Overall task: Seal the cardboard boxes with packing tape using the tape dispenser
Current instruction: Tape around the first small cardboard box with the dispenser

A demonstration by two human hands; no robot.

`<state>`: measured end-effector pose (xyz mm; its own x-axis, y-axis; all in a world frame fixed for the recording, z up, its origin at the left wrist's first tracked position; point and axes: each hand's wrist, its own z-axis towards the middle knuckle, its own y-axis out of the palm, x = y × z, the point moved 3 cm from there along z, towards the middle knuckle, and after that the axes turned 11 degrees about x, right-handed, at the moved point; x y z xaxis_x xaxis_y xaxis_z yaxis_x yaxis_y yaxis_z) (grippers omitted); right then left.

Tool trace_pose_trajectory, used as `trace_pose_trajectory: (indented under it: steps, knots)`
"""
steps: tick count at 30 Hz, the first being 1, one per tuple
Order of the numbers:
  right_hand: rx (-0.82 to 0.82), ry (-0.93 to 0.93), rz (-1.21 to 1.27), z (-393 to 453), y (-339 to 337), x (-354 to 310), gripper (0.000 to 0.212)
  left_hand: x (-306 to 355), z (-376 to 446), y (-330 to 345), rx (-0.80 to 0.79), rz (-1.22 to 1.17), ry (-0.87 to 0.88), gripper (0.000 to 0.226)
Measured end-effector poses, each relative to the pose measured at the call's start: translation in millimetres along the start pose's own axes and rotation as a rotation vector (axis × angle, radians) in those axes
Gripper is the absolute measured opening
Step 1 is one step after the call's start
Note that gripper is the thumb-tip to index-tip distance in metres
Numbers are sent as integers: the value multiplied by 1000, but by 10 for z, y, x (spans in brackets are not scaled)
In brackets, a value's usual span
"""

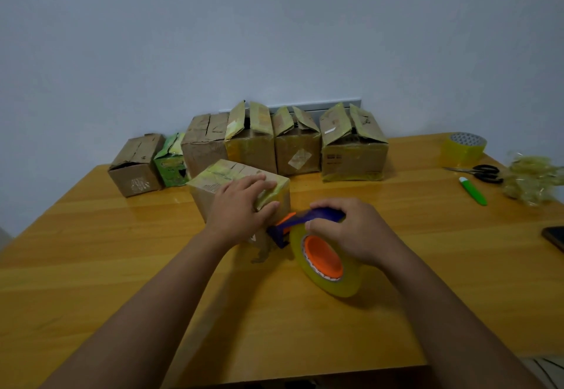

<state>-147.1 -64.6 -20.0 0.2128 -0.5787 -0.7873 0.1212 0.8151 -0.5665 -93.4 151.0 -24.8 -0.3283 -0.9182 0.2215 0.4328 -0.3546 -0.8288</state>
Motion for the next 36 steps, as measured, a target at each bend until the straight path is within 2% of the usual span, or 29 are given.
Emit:
trace_pose_trajectory:
  steps: [6,13,20,24,33,36]
  knots:
    - [175,54,101,-154,-107,180,39,-58,-46,-127,-86,-30,49,50]
    - [454,64,221,-169,11,285,46,-96,-157,-126,-45,115,50,55]
    - [475,-61,159,-168,217,268,51,-228,-209,-194,-154,107,156,72]
    - [491,-70,170,-179,211,296,54,-215,-225,-152,-105,105,195,72]
    - [529,-119,193,-232,217,300,51,-279,-193,-136,-128,87,232,70]
    - [525,-130,232,-292,207,312,51,-312,-202,-144,-133,158,264,75]
